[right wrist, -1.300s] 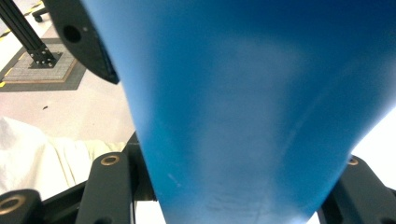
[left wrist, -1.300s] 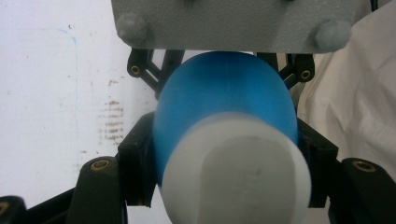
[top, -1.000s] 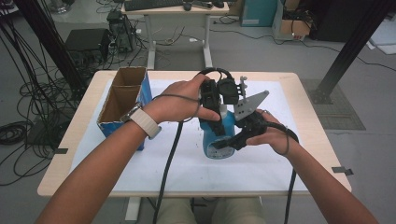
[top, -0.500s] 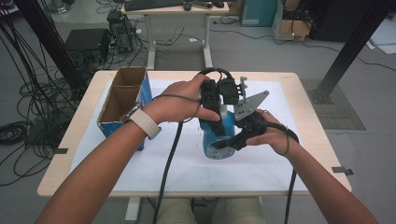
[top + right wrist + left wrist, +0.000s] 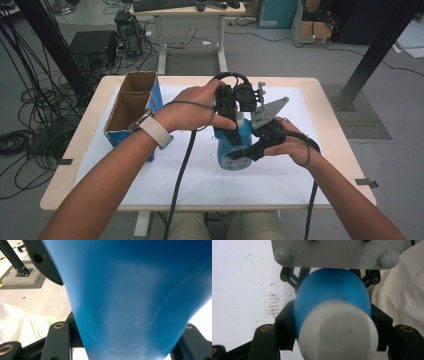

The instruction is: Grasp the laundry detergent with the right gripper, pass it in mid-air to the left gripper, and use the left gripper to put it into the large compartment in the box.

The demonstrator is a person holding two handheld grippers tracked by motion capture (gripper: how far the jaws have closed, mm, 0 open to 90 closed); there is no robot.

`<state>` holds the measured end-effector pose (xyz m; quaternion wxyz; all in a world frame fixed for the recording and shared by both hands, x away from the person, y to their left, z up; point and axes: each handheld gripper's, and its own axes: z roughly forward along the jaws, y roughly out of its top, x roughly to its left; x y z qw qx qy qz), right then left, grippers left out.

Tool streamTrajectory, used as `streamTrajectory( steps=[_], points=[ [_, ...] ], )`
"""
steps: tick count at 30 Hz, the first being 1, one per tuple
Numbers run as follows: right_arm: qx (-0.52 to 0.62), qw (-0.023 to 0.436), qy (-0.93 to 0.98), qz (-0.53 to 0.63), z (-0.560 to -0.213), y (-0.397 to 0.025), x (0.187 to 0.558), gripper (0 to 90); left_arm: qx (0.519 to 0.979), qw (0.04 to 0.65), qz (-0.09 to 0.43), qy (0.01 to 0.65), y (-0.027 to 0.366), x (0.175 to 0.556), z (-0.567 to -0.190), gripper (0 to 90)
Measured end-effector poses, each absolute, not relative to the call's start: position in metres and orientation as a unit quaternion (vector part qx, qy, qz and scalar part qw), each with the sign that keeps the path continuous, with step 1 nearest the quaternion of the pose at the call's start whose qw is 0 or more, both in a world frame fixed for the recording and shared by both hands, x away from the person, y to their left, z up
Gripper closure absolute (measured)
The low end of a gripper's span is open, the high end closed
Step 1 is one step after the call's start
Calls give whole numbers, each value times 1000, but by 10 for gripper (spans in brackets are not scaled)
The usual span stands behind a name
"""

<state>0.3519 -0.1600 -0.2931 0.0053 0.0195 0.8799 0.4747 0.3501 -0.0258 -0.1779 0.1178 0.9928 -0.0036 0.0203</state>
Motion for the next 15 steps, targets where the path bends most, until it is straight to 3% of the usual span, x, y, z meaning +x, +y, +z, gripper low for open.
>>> streamTrajectory(
  steps=[15],
  points=[
    [20, 4, 877, 479, -293, -161, 352, 427, 993, 113, 19, -6, -26, 352, -177, 374]
  ],
)
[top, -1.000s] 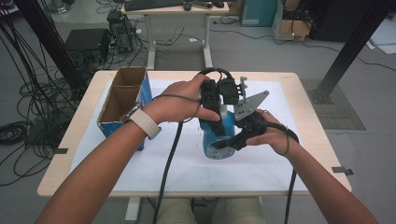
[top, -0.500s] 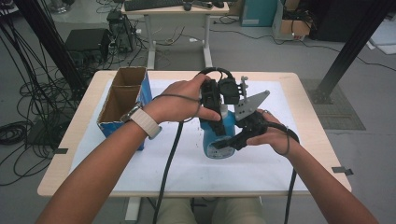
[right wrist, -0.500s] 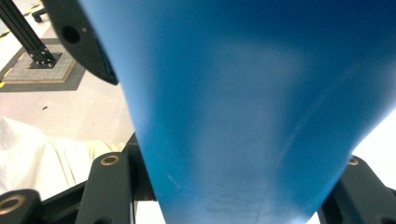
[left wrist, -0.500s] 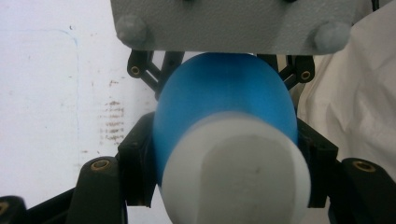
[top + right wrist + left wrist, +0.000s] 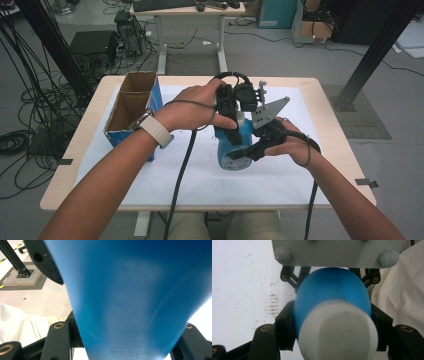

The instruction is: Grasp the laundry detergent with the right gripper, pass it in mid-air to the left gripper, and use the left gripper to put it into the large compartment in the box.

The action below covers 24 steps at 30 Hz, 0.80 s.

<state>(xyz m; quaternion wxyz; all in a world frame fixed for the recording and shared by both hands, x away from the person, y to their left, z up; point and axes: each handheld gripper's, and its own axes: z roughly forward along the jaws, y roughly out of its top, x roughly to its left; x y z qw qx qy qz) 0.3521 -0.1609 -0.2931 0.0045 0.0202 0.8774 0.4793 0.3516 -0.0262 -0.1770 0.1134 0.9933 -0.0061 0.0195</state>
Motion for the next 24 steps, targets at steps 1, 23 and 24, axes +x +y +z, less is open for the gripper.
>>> streamTrajectory(
  steps=[1, 23, 24],
  points=[
    [20, 5, 877, 480, -293, -161, 352, 427, 993, 114, 19, -5, -26, 351, -177, 374],
    [125, -16, 850, 511, -318, -198, 353, 79, 996, 87, 13, 10, -24, 362, -188, 375],
    [130, -6, 852, 507, -319, -203, 354, 57, 996, 87, 14, 15, -23, 363, -188, 375]
  ],
)
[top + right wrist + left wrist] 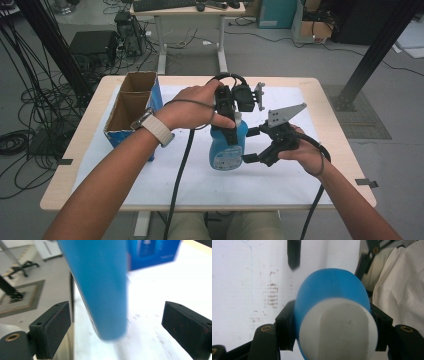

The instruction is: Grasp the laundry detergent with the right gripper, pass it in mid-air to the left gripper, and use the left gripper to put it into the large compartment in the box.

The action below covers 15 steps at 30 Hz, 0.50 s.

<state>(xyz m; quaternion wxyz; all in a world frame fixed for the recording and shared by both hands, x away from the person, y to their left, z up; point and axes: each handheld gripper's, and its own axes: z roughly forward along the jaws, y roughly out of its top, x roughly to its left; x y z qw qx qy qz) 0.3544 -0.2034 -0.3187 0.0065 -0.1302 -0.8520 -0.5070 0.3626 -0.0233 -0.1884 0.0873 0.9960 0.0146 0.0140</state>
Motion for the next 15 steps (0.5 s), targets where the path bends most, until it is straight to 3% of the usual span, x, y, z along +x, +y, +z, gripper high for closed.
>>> streamTrajectory(
  steps=[5, 15],
  points=[
    [-153, -34, -870, -467, -319, -220, 357, 31, 996, 76, 18, 43, -20, 368, -184, 374],
    [-179, -39, -890, -417, -314, -246, 361, 30, 986, 97, 33, 128, -8, 384, -173, 374]
  ],
)
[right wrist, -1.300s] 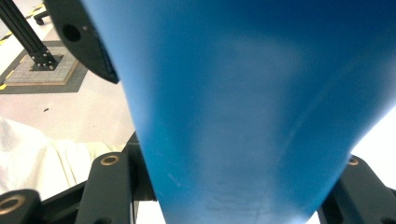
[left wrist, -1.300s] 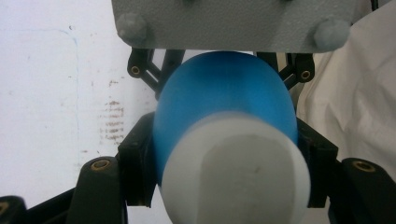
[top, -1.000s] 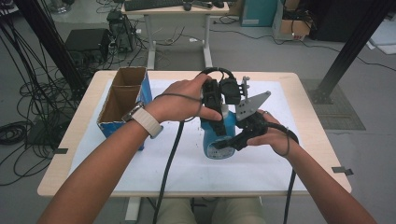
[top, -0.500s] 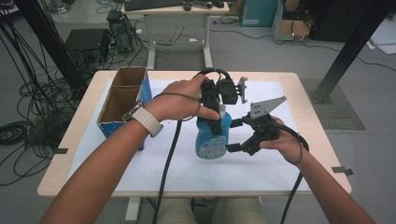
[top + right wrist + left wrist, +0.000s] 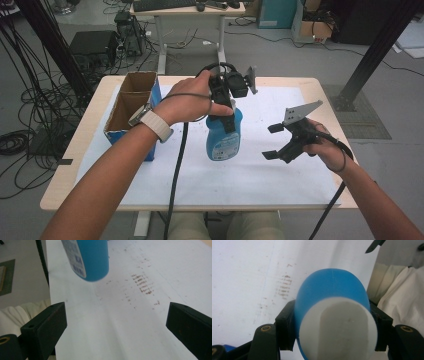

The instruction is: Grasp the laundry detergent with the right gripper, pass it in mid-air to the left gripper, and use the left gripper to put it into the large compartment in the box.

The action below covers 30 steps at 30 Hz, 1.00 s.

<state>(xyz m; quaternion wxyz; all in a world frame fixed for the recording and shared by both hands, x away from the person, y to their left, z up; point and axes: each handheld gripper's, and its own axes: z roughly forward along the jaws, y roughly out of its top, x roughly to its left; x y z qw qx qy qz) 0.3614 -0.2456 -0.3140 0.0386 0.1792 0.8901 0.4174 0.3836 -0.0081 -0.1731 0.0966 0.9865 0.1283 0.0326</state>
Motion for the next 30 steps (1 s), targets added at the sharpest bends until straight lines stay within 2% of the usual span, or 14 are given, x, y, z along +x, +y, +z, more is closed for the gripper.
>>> streamTrajectory(
  steps=[11, 22, 30],
  points=[
    [133, 55, 931, 334, -307, -262, 371, 27, 977, 96, 47, 185, 4, 396, -161, 374],
    [152, 71, 938, 304, -306, -267, 371, 30, 970, 71, 48, 226, 16, 408, -137, 375],
    [183, 64, 936, 293, -306, -279, 370, 30, 960, 78, 59, 262, 26, 414, -114, 374]
  ],
)
